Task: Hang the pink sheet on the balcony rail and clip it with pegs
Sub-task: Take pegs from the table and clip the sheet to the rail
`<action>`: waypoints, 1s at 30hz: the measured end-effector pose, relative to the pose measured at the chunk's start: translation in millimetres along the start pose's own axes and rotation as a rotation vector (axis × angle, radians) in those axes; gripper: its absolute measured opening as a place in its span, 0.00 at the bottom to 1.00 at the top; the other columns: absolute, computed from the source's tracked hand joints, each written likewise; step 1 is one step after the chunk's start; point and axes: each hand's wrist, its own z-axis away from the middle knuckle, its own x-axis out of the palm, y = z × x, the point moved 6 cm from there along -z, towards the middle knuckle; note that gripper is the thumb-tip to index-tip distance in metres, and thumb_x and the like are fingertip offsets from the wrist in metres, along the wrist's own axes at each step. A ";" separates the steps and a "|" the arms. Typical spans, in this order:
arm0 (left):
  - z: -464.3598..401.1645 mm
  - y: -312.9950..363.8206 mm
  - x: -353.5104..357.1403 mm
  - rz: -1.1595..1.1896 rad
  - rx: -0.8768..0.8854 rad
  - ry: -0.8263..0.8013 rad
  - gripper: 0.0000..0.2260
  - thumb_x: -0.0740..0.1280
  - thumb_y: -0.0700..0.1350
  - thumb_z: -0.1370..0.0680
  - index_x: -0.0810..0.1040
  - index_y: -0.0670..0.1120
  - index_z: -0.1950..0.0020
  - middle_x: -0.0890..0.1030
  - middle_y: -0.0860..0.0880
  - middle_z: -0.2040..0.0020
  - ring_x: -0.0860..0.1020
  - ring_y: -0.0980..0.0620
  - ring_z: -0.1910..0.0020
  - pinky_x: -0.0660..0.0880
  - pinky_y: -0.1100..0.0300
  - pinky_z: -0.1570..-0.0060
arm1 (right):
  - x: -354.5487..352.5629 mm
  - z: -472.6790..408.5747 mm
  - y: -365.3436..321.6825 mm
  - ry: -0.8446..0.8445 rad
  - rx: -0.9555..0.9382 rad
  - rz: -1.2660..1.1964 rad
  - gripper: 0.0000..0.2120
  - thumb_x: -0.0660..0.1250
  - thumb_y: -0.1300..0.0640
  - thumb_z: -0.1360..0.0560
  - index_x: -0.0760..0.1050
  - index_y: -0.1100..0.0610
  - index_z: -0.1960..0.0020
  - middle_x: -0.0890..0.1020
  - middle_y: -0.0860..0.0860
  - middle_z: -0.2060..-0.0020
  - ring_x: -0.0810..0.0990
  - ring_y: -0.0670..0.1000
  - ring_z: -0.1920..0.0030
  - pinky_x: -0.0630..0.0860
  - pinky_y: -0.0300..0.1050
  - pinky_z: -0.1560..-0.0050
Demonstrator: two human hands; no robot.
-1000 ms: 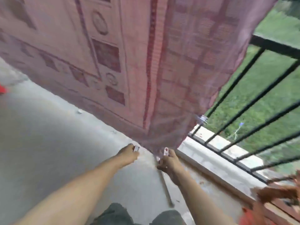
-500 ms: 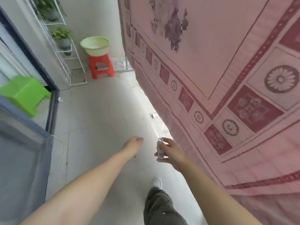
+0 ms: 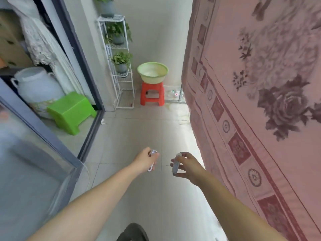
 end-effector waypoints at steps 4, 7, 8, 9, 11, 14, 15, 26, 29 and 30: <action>-95.4 20.2 -52.6 -0.024 0.013 0.047 0.10 0.60 0.44 0.22 0.65 0.47 0.63 0.75 0.48 0.69 0.73 0.55 0.81 0.66 0.66 0.78 | 34.8 -99.1 -55.3 -0.089 -0.003 0.002 0.09 0.62 0.55 0.23 0.71 0.59 0.46 0.78 0.55 0.53 0.81 0.54 0.52 0.79 0.57 0.47; -171.2 49.4 -98.6 -0.003 0.026 0.044 0.08 0.59 0.42 0.22 0.65 0.46 0.61 0.75 0.47 0.69 0.72 0.56 0.82 0.65 0.68 0.81 | 63.0 -179.1 -108.6 -0.103 -0.030 -0.020 0.09 0.62 0.53 0.23 0.71 0.59 0.49 0.78 0.56 0.53 0.80 0.54 0.53 0.78 0.57 0.46; -195.2 60.6 -115.6 -0.004 0.021 0.033 0.08 0.58 0.41 0.22 0.65 0.46 0.61 0.75 0.47 0.69 0.72 0.55 0.81 0.66 0.68 0.81 | 72.3 -203.3 -127.2 -0.097 -0.032 -0.028 0.10 0.63 0.53 0.23 0.71 0.60 0.48 0.78 0.57 0.53 0.81 0.54 0.53 0.79 0.57 0.47; -219.3 71.7 -134.1 -0.010 0.016 0.027 0.08 0.58 0.40 0.22 0.64 0.46 0.61 0.75 0.47 0.69 0.72 0.55 0.81 0.66 0.67 0.80 | 82.3 -225.5 -147.2 -0.097 -0.037 -0.030 0.11 0.62 0.52 0.23 0.71 0.60 0.47 0.78 0.57 0.52 0.81 0.54 0.53 0.79 0.56 0.47; -267.5 99.3 -172.4 -0.045 0.023 0.011 0.07 0.56 0.37 0.24 0.65 0.46 0.60 0.75 0.47 0.69 0.72 0.53 0.80 0.66 0.67 0.80 | 101.5 -264.6 -189.5 -0.109 -0.060 -0.010 0.14 0.62 0.51 0.23 0.70 0.61 0.45 0.79 0.57 0.52 0.81 0.54 0.52 0.79 0.56 0.46; -342.6 147.1 -217.6 -0.079 0.047 0.029 0.09 0.54 0.34 0.24 0.67 0.46 0.60 0.73 0.46 0.69 0.71 0.50 0.77 0.66 0.68 0.82 | 113.4 -313.6 -253.5 -0.095 -0.110 0.084 0.14 0.62 0.51 0.23 0.71 0.60 0.45 0.81 0.55 0.53 0.82 0.53 0.52 0.78 0.52 0.48; -368.3 164.0 -225.7 -0.083 0.054 0.030 0.10 0.54 0.34 0.24 0.68 0.46 0.61 0.73 0.46 0.69 0.71 0.49 0.76 0.66 0.67 0.82 | 111.7 -330.8 -273.8 -0.086 -0.134 0.114 0.12 0.63 0.52 0.24 0.72 0.60 0.47 0.81 0.54 0.54 0.81 0.52 0.53 0.78 0.50 0.49; -646.5 407.7 -203.8 -0.093 0.361 -0.142 0.14 0.55 0.31 0.26 0.71 0.48 0.64 0.73 0.47 0.72 0.70 0.55 0.80 0.67 0.64 0.75 | 12.6 -547.7 -542.7 0.158 -0.409 0.302 0.10 0.63 0.49 0.24 0.69 0.55 0.55 0.78 0.51 0.64 0.73 0.45 0.69 0.66 0.36 0.72; -708.3 487.0 -213.9 -0.063 0.464 -0.130 0.12 0.56 0.32 0.26 0.72 0.48 0.61 0.71 0.48 0.73 0.67 0.57 0.83 0.65 0.65 0.78 | -6.4 -596.1 -628.8 0.137 -0.454 0.299 0.09 0.62 0.52 0.23 0.68 0.58 0.51 0.80 0.53 0.61 0.77 0.47 0.66 0.72 0.38 0.68; -725.7 510.2 -217.9 -0.052 0.492 -0.122 0.11 0.57 0.33 0.26 0.73 0.48 0.59 0.70 0.48 0.73 0.67 0.57 0.83 0.64 0.65 0.78 | -11.2 -608.6 -654.8 0.125 -0.461 0.298 0.09 0.62 0.54 0.23 0.68 0.59 0.49 0.80 0.54 0.60 0.78 0.48 0.64 0.74 0.39 0.65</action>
